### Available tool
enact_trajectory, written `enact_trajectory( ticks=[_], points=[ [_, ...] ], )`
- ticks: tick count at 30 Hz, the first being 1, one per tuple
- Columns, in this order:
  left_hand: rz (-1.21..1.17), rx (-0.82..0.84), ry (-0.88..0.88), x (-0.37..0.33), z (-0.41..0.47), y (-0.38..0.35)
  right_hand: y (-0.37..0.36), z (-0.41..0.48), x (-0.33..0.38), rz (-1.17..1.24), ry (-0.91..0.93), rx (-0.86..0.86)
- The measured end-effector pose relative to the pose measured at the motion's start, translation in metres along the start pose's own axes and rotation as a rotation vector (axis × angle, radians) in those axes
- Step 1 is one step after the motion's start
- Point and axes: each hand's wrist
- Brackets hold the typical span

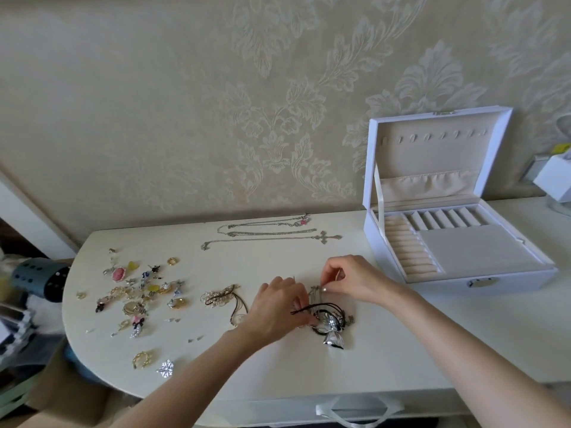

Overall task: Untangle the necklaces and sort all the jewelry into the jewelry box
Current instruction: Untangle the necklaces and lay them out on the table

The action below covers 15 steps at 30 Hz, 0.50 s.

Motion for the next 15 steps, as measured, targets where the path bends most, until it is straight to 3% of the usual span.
enact_trajectory(
  ticks=[4, 6, 11, 15],
  points=[
    [0.048, 0.071, -0.074, -0.002, -0.011, 0.002, 0.006, -0.003, 0.004, 0.364, -0.051, -0.088],
    [-0.071, 0.088, -0.071, -0.004, -0.014, 0.006, 0.009, -0.004, 0.007, 0.486, -0.048, -0.098],
    [-0.533, -0.174, 0.127, -0.014, 0.001, 0.018, 0.016, -0.005, 0.018, 0.654, 0.028, -0.102],
    [-0.643, -0.01, 0.084, -0.02, 0.016, 0.022, 0.02, -0.004, 0.027, 0.754, 0.048, -0.151]
  ],
)
Point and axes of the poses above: each hand's wrist, its own z-axis towards the middle knuckle, its own y-axis out of the back of the hand, x = y × z, and after that the axes turned 3 degrees about -z, right-handed
